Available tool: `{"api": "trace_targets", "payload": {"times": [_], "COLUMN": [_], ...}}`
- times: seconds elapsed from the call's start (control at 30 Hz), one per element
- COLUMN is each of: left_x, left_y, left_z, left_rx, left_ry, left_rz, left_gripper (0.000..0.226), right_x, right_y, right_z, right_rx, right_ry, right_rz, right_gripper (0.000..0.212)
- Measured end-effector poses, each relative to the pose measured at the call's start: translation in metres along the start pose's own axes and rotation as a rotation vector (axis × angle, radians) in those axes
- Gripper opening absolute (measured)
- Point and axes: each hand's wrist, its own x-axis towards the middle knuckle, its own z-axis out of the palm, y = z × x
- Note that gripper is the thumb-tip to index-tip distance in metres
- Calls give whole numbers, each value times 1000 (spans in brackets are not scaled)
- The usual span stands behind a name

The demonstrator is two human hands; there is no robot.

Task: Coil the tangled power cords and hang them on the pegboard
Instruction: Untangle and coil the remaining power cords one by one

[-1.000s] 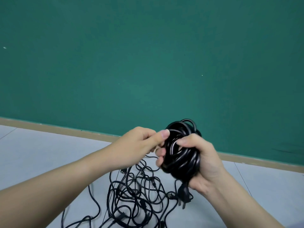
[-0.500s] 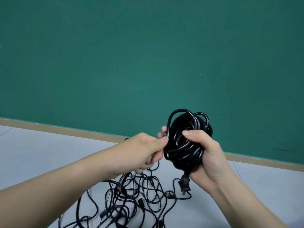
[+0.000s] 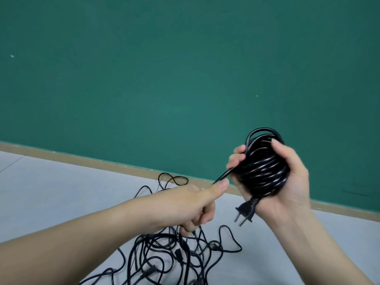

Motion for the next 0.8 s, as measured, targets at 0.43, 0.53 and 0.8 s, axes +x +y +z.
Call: {"api": "trace_targets", "payload": {"times": [0.43,0.53,0.8], "left_x": [-6,-5,-10], "left_y": [-13,-8,0], "left_z": [-38,-36,-41], "left_rx": [507,432,113], "left_ry": [383,439,394], "left_rz": [532,648,511], "left_gripper": [28,23,41], "right_x": [10,4,-19], "right_y": [-17,-3,31], "right_z": [-24,-20,-3], "right_rx": [-731,-848,-775], "right_ry": [317,219,-144], "right_rz": [-181,-83,325], "right_gripper": [39,63,33]}}
